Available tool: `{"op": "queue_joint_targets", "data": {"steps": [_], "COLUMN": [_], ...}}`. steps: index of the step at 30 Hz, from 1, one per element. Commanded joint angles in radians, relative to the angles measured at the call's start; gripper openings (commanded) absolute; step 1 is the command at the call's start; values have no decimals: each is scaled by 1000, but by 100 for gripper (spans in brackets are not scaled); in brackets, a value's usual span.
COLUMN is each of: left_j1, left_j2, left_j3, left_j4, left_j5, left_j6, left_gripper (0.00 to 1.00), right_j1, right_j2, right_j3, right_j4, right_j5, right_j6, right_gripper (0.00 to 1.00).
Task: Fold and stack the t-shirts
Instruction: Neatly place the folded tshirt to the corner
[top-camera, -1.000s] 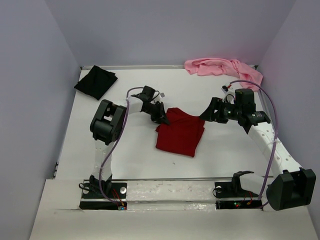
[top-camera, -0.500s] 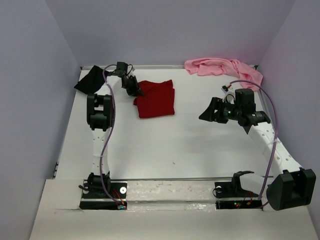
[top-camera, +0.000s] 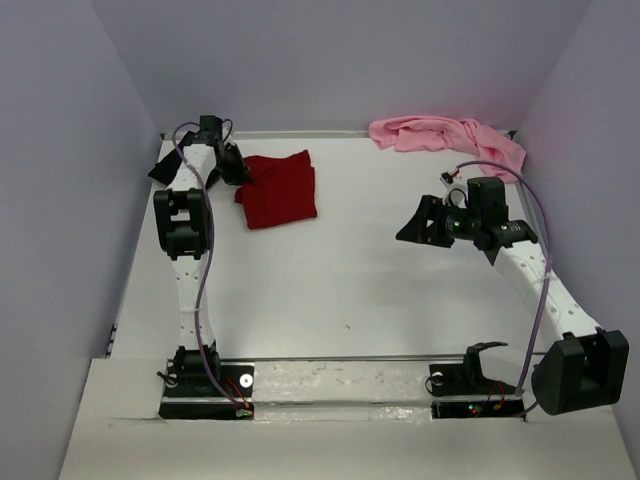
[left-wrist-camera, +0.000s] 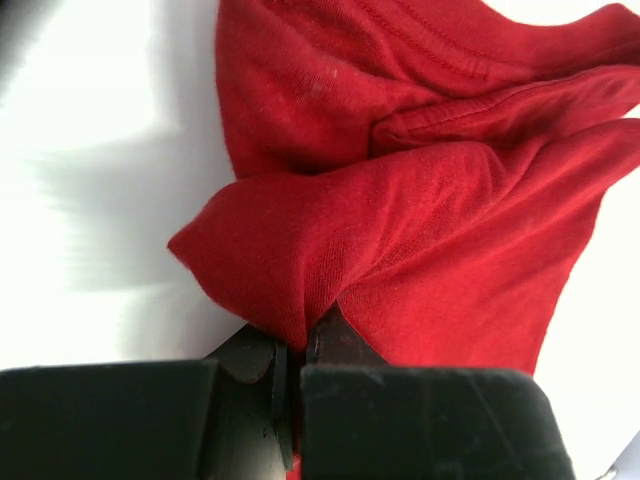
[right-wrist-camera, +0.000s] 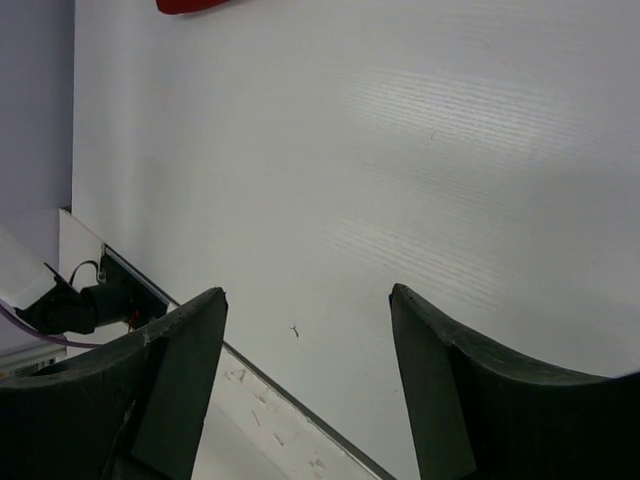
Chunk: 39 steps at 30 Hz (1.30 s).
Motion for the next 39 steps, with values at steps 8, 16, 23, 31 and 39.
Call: {"op": "queue_joint_targets", "data": {"steps": [8, 16, 23, 31, 39], "left_j1": [116, 111, 106, 123, 175], "left_j2": [73, 153, 245, 235, 170], "left_j3": [144, 175, 269, 273, 252], "left_j4": [45, 207, 290, 327, 269], "left_j5": [32, 107, 149, 65, -69], "left_j6": [30, -19, -78, -108, -49], "left_gripper": [0, 10, 18, 14, 13], "right_j1": [-4, -4, -4, -4, -4], "right_j2": [1, -9, -45, -66, -29], "right_j3": [36, 34, 2, -12, 5], "right_j4": [26, 30, 29, -2, 1], "right_j5": [-32, -42, -52, -46, -64], "right_j6": [4, 30, 61, 55, 44], "right_gripper": [72, 71, 71, 71, 71]}}
